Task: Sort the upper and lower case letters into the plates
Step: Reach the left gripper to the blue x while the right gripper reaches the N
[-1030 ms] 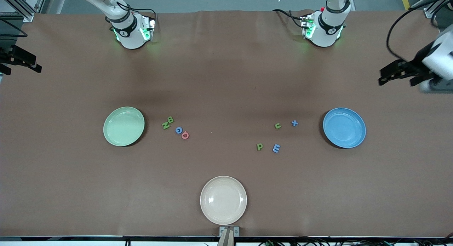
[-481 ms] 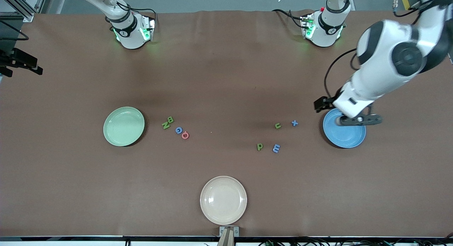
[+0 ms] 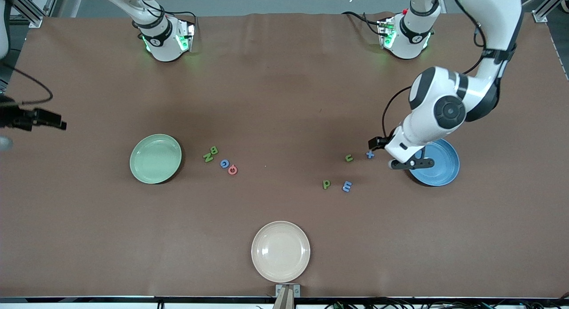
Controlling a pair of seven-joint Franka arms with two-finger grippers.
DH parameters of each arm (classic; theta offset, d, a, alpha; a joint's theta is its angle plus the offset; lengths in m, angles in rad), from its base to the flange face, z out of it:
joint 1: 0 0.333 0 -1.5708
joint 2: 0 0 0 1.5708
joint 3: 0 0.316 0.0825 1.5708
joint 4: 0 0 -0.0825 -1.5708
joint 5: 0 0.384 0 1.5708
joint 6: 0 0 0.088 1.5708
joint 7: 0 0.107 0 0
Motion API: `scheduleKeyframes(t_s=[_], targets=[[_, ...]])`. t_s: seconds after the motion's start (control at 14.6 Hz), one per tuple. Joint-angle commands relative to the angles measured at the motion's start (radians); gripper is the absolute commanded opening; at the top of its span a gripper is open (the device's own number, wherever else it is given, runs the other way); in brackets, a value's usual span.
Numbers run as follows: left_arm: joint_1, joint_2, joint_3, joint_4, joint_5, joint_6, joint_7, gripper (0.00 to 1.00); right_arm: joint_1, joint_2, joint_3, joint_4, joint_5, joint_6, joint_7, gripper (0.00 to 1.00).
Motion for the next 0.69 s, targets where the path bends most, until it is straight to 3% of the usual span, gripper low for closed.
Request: scheduleKeyframes(t_s=[0.0, 0.27, 0.41, 0.62], targets=[[-0.015, 0.074, -0.004, 0.003, 0.09, 0.087, -0.085, 1.0, -0.025, 0.046, 0.011, 0.009, 0.05, 0.056, -0.003, 1.0], [-0.043, 0.158, -0.004, 0.001, 0.175, 0.21, -0.176, 1.0, -0.022, 0.113, 0.014, -0.134, 0.153, 0.257, -0.002, 1.0], [-0.043, 0.169, -0.004, -0.035, 0.195, 0.276, -0.182, 0.99, 0.055, 0.113, 0.016, -0.232, 0.155, 0.389, 0.043, 1.0], [-0.037, 0.158, -0.004, -0.101, 0.21, 0.33, -0.184, 0.95, 0.175, 0.113, 0.016, -0.304, 0.155, 0.492, 0.272, 1.0]])
